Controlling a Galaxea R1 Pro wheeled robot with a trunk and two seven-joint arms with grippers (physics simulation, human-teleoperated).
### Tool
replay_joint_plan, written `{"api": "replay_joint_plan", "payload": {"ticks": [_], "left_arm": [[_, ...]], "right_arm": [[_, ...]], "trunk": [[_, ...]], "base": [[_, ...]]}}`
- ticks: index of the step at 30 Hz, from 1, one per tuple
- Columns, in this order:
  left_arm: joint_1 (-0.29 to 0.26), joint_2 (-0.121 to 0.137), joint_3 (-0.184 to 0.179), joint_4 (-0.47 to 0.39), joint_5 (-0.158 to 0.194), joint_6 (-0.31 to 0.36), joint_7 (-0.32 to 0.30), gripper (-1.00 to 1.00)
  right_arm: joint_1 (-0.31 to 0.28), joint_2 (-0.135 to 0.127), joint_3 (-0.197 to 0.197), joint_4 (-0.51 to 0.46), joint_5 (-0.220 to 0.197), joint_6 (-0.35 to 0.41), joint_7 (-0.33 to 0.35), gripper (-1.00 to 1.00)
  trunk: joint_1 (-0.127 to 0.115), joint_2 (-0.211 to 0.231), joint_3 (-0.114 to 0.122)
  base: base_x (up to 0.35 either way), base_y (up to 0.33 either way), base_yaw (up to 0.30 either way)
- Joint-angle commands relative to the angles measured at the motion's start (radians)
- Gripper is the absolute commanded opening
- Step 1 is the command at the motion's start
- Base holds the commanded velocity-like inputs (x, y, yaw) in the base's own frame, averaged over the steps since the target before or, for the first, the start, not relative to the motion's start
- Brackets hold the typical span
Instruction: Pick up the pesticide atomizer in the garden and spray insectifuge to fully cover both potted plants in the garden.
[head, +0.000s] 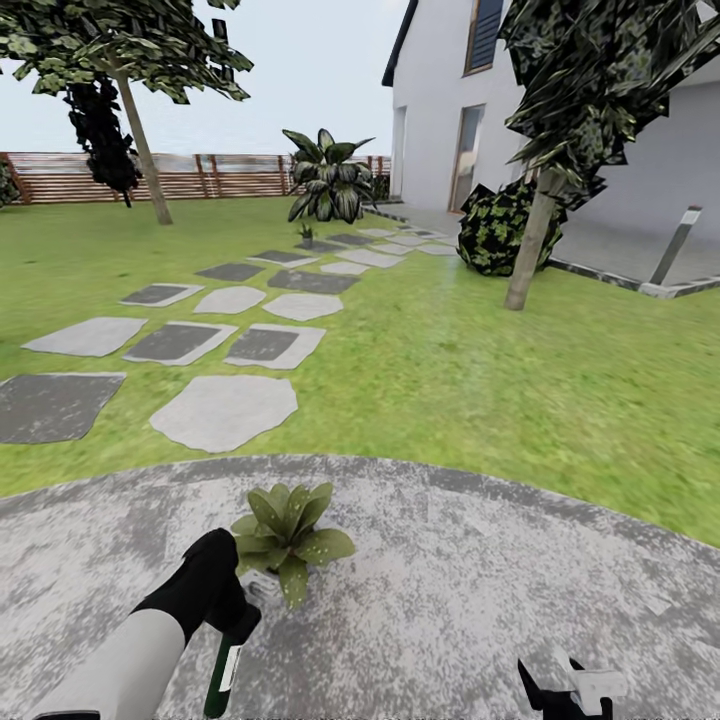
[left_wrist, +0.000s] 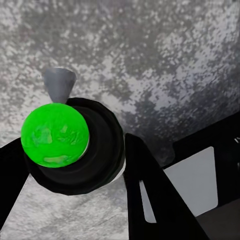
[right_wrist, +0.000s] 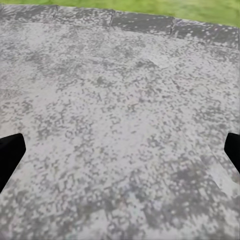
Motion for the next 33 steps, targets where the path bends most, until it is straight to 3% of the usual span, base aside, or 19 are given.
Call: {"api": "replay_joint_plan", "payload": {"ticks": [1, 7, 23, 33], "left_arm": [[0.000, 0.000, 0.004, -0.003, -0.010, 0.004, -0.010, -1.00], [-0.001, 0.002, 0.004, -0.007, -0.015, 0.005, -0.009, -1.00], [-0.001, 0.003, 0.003, -0.007, -0.021, 0.007, -0.008, -1.00], [-0.001, -0.001, -0.007, -0.003, -0.021, 0.009, -0.009, -1.00]], "right_arm": [[-0.001, 0.000, -0.009, 0.000, 0.005, -0.003, 0.008, 1.00], [-0.001, 0.000, -0.009, -0.001, 0.003, -0.003, 0.009, 1.00], [-0.001, 0.000, -0.007, -0.001, 0.003, -0.003, 0.009, 1.00], [-0.001, 0.000, -0.007, 0.000, 0.003, -0.003, 0.008, 1.00]], "trunk": [[0.000, 0.000, -0.003], [0.000, 0.000, -0.009], [0.000, 0.000, -0.010], [0.000, 0.000, -0.010]], "base": [[0.000, 0.000, 0.000], [0.000, 0.110, 0.000], [0.000, 0.302, -0.003], [0.126, 0.304, -0.272]]}}
